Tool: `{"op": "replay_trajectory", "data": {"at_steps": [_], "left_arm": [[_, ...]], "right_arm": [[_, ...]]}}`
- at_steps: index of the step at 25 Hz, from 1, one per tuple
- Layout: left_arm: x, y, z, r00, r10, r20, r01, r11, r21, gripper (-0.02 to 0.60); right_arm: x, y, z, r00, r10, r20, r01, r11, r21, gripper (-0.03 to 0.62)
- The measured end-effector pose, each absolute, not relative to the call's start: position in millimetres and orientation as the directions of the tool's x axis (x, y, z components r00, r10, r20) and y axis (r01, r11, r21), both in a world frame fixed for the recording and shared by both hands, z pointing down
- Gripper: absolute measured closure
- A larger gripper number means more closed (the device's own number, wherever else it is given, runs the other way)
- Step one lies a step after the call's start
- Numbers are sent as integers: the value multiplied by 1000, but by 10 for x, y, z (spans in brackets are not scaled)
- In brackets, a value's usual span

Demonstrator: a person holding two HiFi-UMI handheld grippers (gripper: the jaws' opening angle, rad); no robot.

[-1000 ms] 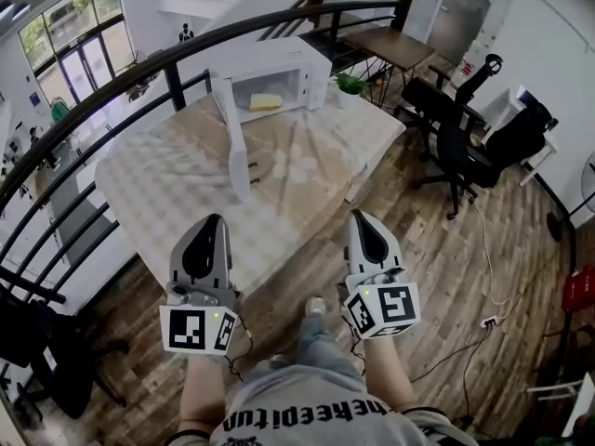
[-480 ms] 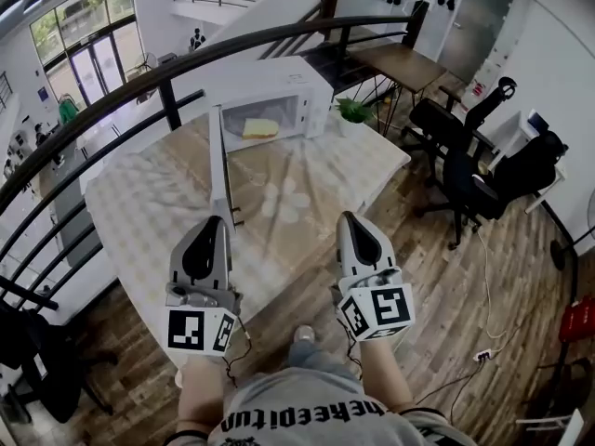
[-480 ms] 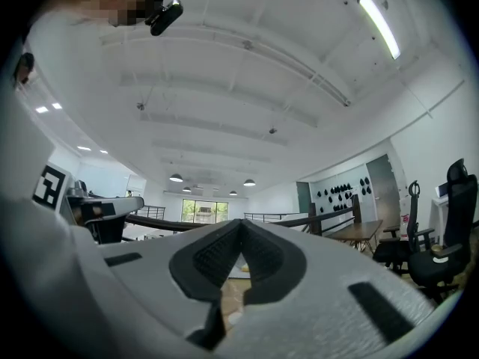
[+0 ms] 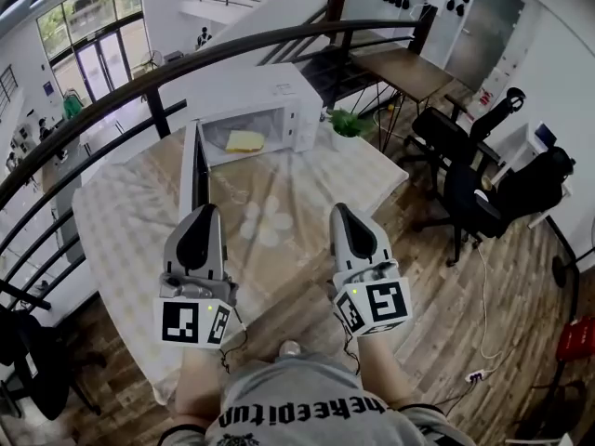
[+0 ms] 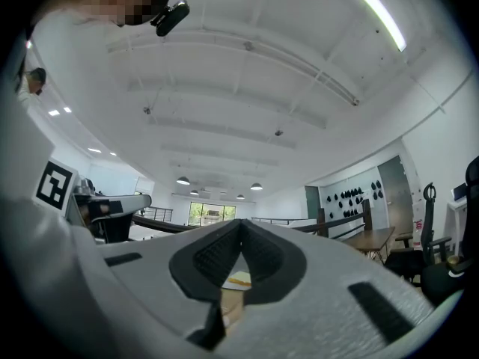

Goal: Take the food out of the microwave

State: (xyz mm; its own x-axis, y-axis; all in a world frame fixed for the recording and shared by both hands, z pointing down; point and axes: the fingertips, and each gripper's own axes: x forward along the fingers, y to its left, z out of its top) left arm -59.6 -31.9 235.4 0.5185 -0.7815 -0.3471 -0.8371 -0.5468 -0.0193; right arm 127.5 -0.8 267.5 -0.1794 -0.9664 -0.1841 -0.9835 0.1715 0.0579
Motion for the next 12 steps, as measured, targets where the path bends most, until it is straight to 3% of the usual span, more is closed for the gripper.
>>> {"op": "replay_trajectory", "data": {"at_steps": [12], "left_arm": [[-159, -671, 2520, 506, -810, -298, -853, -522, -29, 566]], "right_arm": [[1746, -470, 2859, -204, -966, -157, -979, 204, 16, 589]]}}
